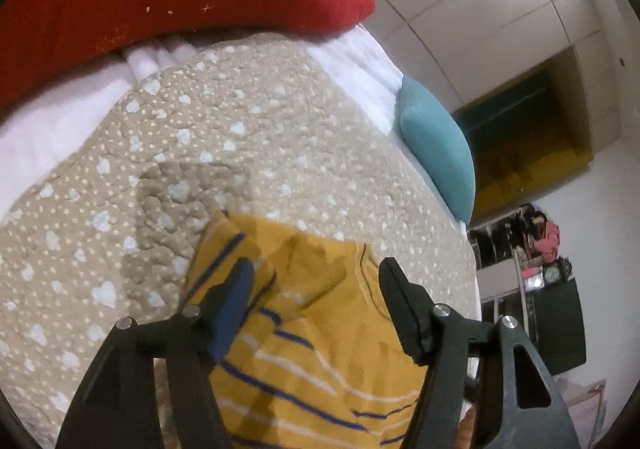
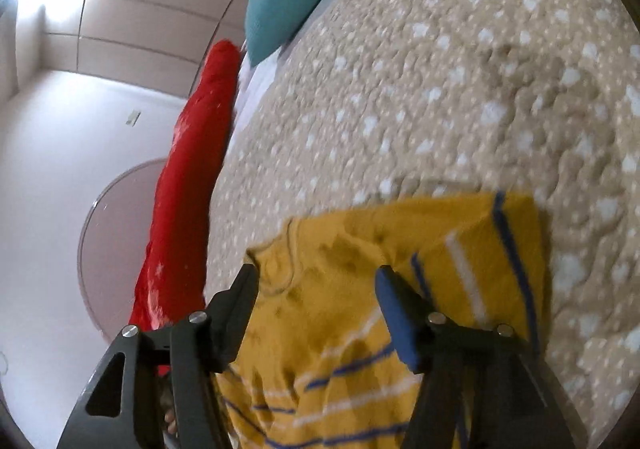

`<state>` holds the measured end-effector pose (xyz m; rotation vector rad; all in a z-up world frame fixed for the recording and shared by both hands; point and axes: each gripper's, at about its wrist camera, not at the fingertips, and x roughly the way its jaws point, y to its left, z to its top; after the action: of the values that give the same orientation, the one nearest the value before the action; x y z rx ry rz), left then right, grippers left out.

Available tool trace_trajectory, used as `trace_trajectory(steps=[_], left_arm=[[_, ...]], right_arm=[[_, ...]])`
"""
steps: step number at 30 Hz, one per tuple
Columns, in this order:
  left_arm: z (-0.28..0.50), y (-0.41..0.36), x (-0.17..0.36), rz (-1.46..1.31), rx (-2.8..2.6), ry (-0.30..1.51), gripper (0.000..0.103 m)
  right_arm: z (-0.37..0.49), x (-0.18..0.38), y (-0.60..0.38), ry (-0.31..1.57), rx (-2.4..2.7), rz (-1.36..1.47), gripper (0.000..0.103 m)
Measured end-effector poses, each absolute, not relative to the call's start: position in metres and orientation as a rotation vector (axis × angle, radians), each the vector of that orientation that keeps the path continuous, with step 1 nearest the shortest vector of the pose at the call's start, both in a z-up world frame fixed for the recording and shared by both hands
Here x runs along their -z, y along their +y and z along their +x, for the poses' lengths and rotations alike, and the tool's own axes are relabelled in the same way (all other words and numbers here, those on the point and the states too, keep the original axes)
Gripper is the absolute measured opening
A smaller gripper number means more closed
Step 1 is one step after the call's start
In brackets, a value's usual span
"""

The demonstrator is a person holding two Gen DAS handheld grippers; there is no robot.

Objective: Fold small clothes
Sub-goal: 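Open both grippers to release the folded hem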

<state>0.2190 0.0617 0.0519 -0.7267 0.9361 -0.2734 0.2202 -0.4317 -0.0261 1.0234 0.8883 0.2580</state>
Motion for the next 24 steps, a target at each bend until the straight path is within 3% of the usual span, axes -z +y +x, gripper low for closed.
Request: trace_trajectory(steps=[8,15,17,18,19,21,24], left_arm=[[0.165,0.055,-0.061,-0.487,0.258,0.952,0.067],[0.112,0.047,-0.056,-0.37,0.219,0.978,0.067],[0.099,0.049,-0.058,-0.357,0.204,0.984,0.067],[0.092,0.052,-0.06,-0.353,0.198,0.987,0.067],[0.083,0.056,-0.065,-0.344,0.19,0.989,0.067],[0.069,0.063,-0.077,-0.294,0.155,0.976,0.067],[0.041,0.079,-0.105,-0.143,0.027,0.91,0.067]], right_arm=[[0.168,-0.009,-0.44,0.884,-0.237,0.768,0.068],[0.096,0.009,-0.414,0.968,-0.228,0.558,0.068],[0.089,0.02,-0.404,0.993,-0.222,0.491,0.048],[0.086,0.025,-0.401,1.006,-0.215,0.445,0.029],[0.083,0.027,-0.403,1.002,-0.181,0.413,0.026],[0.081,0.03,-0.416,0.996,-0.105,0.388,0.025],[0.075,0.024,-0.42,0.97,-0.027,0.335,0.039]])
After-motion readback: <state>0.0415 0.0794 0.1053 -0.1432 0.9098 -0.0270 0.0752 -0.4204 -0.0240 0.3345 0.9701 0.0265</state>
